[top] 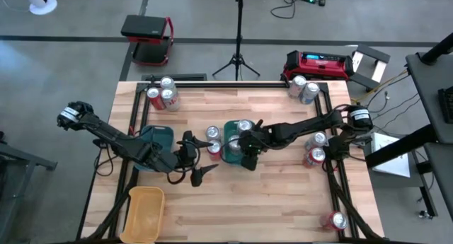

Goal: Sort soda cans
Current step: Put the bottom right red-silver soda can into the light green bin

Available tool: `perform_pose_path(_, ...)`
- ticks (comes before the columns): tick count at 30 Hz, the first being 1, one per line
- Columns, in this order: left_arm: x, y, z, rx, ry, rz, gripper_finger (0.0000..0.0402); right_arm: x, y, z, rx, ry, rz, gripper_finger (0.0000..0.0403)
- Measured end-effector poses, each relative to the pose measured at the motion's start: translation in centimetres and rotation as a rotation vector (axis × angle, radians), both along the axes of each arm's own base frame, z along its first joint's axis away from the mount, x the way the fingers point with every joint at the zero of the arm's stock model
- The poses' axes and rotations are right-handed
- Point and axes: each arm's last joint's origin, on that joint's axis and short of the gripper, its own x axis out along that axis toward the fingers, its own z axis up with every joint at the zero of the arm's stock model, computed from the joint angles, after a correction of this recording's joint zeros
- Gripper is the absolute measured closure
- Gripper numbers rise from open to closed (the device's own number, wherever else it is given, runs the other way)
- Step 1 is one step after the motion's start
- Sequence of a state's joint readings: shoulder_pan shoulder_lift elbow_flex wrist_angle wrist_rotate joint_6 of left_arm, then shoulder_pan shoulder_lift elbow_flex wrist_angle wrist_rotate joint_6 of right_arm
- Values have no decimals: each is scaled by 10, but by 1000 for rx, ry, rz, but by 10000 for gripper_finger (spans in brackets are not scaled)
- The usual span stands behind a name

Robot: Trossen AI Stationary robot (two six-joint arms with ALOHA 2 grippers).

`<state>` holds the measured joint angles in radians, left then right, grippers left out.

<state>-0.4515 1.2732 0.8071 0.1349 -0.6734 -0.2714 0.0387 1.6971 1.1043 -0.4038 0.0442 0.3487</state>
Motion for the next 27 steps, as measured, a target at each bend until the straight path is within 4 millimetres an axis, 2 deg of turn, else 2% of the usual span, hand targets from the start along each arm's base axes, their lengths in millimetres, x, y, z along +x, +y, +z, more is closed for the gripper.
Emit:
perform_pose_path(5,0,0,0,0,0,0,47,8,0,-10,32,-33,-61,375)
perform_pose_path(12,0,0,0,2,3,0,47,13,-4,-6,31,-100,-192,376)
perform_pose_path(16,0,0,-1,3,7,0,47,13,-4,-6,30,-102,-196,376)
perform_pose_path(22,0,0,-1,4,10,-1,47,12,-2,-6,93,-85,-164,376)
perform_pose_path(27,0,0,-1,5,10,-1,47,12,-2,-4,183,-98,-295,376)
